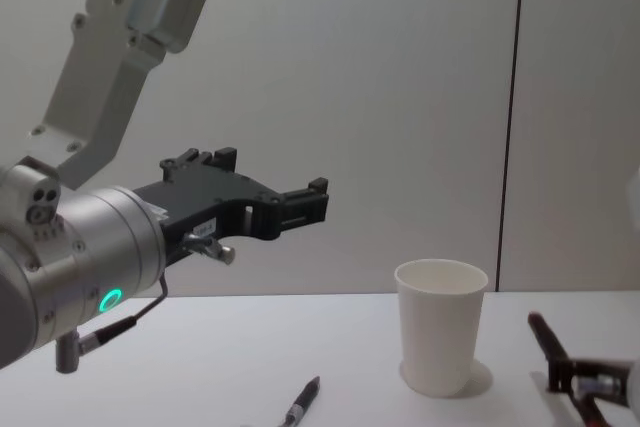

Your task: Place the pen into the pen holder.

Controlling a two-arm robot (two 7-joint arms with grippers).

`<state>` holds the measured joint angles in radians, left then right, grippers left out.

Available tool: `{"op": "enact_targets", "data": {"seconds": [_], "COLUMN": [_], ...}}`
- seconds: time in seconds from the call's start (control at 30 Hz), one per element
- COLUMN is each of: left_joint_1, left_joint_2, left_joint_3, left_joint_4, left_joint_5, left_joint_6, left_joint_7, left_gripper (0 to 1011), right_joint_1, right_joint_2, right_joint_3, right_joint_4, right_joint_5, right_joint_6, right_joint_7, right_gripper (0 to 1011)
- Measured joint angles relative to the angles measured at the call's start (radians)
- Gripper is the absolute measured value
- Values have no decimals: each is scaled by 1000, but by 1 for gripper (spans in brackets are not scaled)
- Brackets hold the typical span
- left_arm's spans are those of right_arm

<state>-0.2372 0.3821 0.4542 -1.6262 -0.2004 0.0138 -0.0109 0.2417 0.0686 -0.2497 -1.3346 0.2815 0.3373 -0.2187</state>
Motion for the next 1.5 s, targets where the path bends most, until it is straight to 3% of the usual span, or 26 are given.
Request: {"op": "enact_targets", "data": {"seconds": [0.53,1.0,1.23,1.5], "left_joint_1": [0,0,0,0], "left_joint_2": [0,0,0,0], "left_joint_3": [0,0,0,0], "left_joint_4": [0,0,0,0], "left_joint_5": [0,0,0,0], "left_joint_6": [0,0,0,0], "left_joint_7": [0,0,0,0], "left_gripper": [1003,1003,1003,1003], "right_joint_1": [-39,-36,0,95], "right_joint_2": [22,30,25,3], "right_joint_3": [8,15,18,21], "right_joint_4": [-96,-116,-75,66], "right_joint_5": [-41,-71,-92,-126], "right_joint_6": [-177,-355,-465,-603], "right_joint_7": [69,161,228,313], "right_gripper": [167,167,166,166]}}
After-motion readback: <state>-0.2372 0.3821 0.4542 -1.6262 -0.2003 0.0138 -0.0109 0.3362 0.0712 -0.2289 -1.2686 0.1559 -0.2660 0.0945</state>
